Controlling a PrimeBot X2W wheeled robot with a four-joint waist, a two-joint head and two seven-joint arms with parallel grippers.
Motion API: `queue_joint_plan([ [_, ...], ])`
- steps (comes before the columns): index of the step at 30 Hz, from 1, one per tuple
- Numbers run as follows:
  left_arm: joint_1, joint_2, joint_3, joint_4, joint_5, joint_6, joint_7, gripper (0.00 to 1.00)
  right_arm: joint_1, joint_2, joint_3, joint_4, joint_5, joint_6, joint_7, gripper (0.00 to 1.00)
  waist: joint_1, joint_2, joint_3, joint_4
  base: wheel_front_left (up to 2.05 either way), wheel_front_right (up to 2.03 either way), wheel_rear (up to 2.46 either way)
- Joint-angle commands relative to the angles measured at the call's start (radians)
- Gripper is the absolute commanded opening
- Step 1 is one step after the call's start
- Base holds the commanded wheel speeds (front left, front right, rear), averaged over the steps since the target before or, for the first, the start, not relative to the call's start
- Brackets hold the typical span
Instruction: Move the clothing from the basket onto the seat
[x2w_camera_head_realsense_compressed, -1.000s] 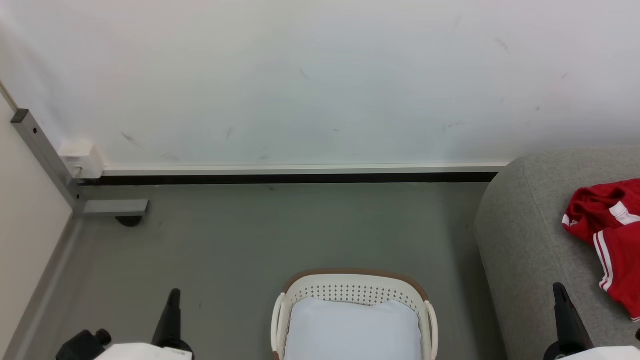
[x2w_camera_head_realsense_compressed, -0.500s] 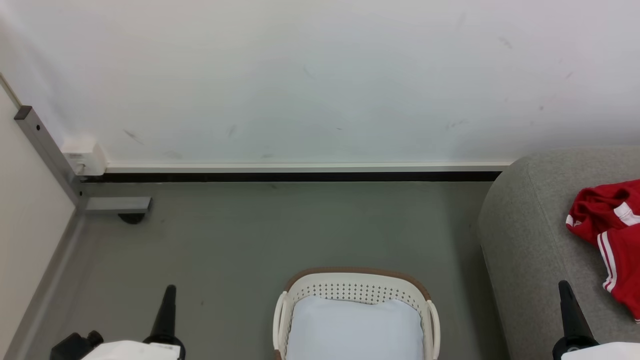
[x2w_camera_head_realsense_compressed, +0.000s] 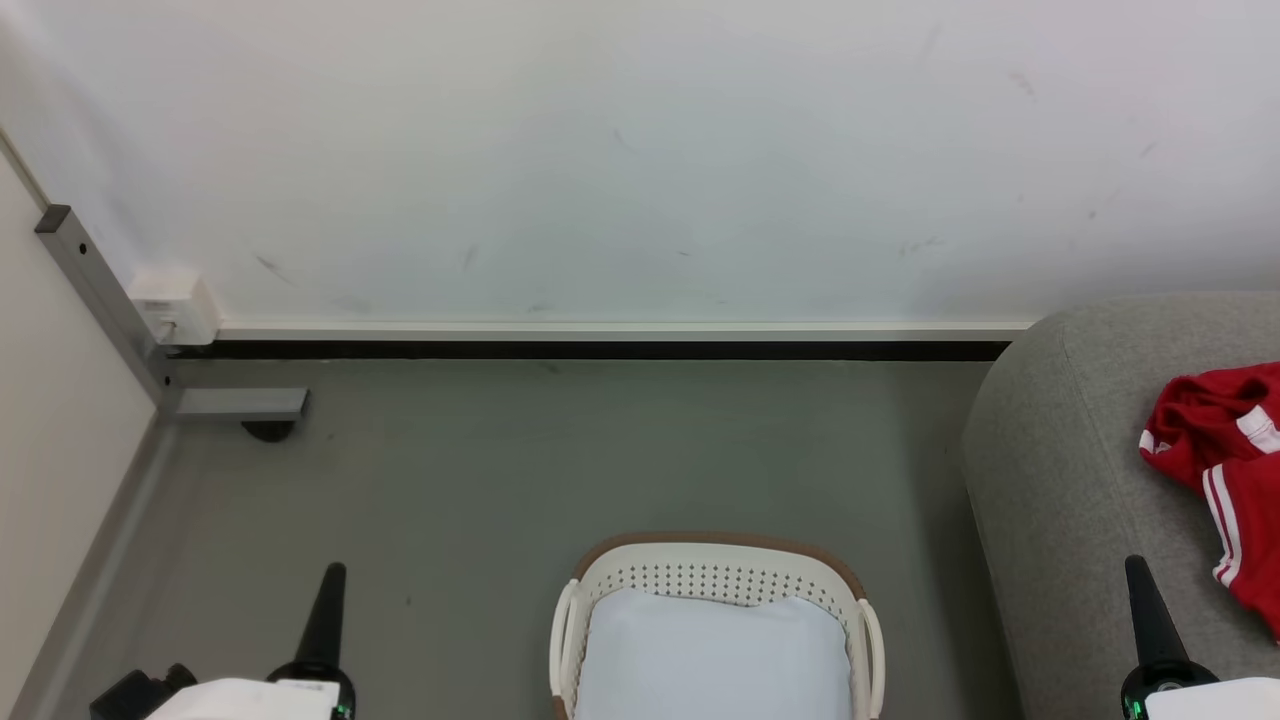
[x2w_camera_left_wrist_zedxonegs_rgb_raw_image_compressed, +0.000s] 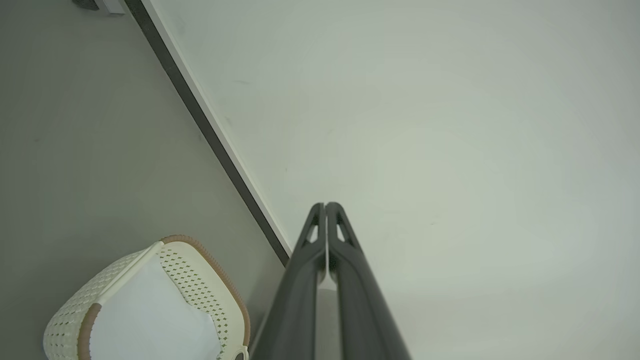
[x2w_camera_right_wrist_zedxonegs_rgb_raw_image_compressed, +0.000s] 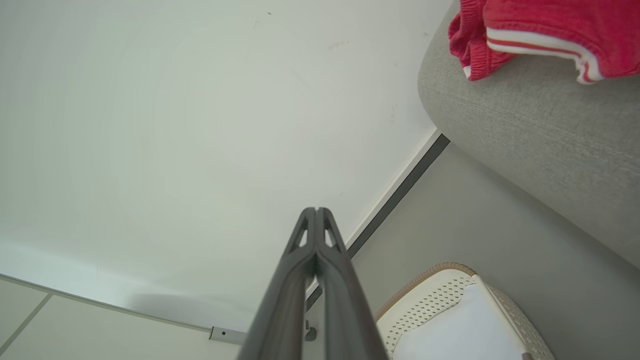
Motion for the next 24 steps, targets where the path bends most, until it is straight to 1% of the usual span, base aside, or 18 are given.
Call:
queue_joint_plan([
  [1, -0.017, 0.008, 0.008, -0.015, -0.033, -0.002, 0.008, 0.0, -0.025, 0.001, -0.007, -0.009, 0.025, -0.001, 0.008, 0.0, 0.0, -0.0001, 0.001, 0.001, 0.0, 0.0, 0.0],
  [24, -0.017, 0.009, 0.029, -0.039, -0.221, -0.003, 0.061, 0.0, -0.04, 0.015, -0.043, -0.007, 0.202, -0.002, 0.061, 0.0, 0.0, -0.0001, 0.008, 0.013, 0.0, 0.0, 0.0],
])
